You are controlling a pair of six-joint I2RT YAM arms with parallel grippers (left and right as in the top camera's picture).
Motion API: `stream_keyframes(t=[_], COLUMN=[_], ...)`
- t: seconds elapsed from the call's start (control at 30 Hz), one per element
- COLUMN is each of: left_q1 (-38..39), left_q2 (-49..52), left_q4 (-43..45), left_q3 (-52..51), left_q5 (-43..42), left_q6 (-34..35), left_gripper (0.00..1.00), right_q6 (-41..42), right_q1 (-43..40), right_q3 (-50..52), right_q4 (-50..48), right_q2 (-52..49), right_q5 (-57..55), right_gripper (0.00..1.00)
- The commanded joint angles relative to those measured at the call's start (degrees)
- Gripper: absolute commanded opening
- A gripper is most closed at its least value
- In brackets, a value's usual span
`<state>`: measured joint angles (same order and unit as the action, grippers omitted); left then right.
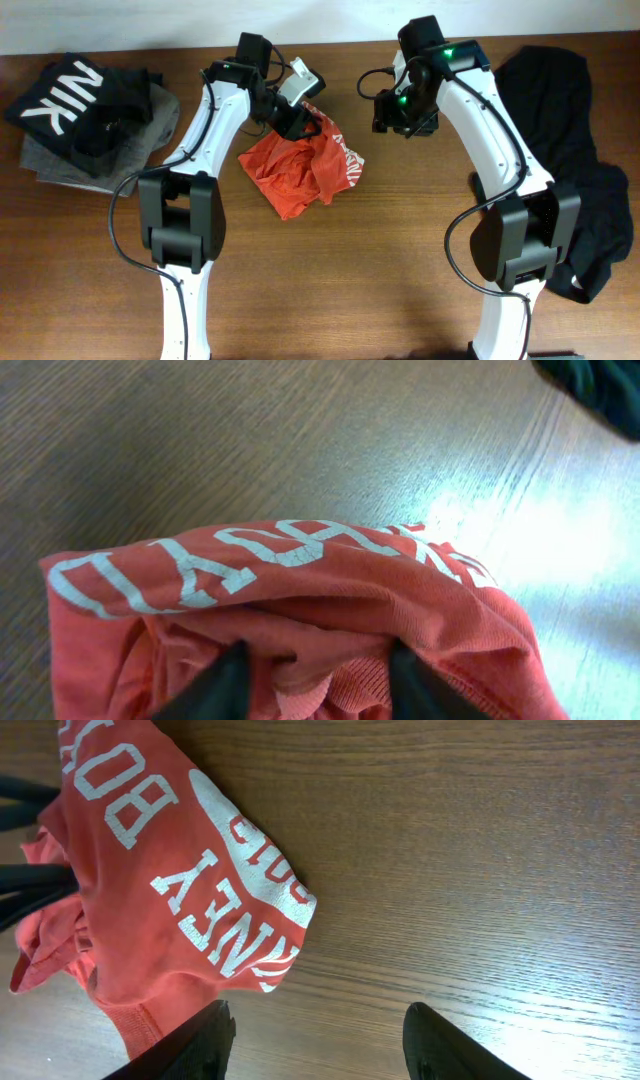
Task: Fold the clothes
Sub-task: 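Move the left gripper down over the folded orange shirt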
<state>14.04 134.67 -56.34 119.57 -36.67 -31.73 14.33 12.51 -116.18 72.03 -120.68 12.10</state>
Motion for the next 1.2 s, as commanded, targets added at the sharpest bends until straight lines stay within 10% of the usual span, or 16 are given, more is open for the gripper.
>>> stream_keyframes(t=[0.0,0.4,0.53,0.77,1.17], left_q1=[0.6,0.6,0.8,0.6,-6.6], left_q2=[-0.3,0.5,0.7,0.4,-5.0], left_q4=[-0.3,-0.5,-0.5,-1.1,-27.4], left_q3=[0.0,-0.8,-0.8,-0.4,17.6], left_q5=[-1.7,3.6,3.6,3.7,3.7], left_q6=[-0.9,-0.9,-0.9,0.4,8.1], left_gripper=[0.35,0.42,0.0,0.0,0.0], right_q6=[-0.6,-0.6,-0.6,-0.6,-0.6], right_q1=[0.2,0.2,0.2,0.2,0.2], right_q3=[-1.0,-1.0,-1.0,-1.0,-1.0], right_q4=[0.3,0.8,0.9,1.1,1.3], right_q2=[2.0,2.0,2.0,2.0,2.0], right_q5=[-0.7,-0.7,-0.7,-0.7,-0.7], right_gripper=[0.59,0.59,0.59,0.59,0.59])
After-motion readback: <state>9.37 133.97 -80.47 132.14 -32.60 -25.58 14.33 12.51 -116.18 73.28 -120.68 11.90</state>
